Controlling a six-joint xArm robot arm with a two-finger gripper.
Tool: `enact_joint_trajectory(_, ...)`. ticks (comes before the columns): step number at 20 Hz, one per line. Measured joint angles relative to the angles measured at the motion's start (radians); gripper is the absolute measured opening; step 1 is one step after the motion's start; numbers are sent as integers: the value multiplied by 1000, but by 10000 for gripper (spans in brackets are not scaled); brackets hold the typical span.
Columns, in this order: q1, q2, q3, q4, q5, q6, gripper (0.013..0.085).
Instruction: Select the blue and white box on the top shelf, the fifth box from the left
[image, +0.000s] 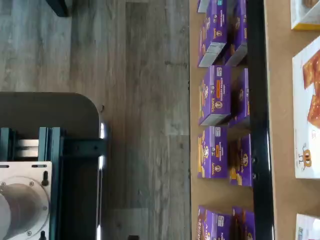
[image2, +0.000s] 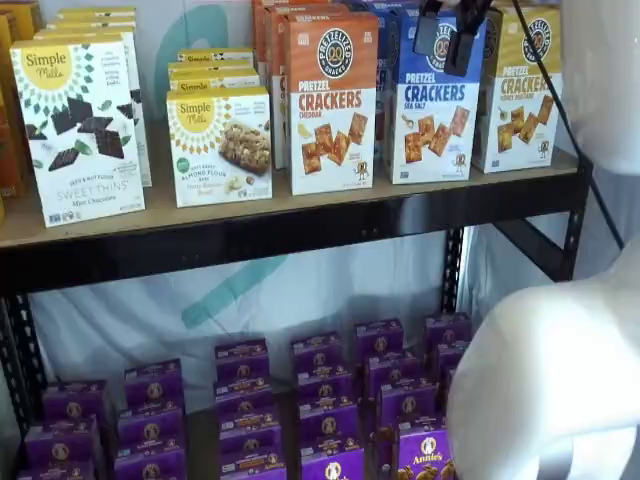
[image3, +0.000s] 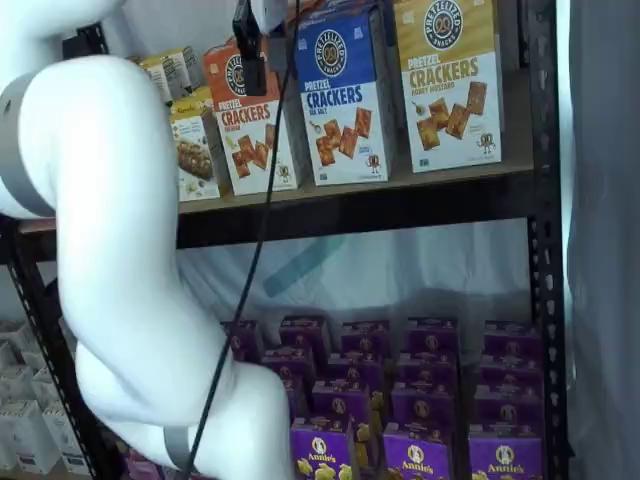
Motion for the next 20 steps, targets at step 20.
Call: enact_joint_trajectory(20,-107,-35,21,125,-153,-51,850)
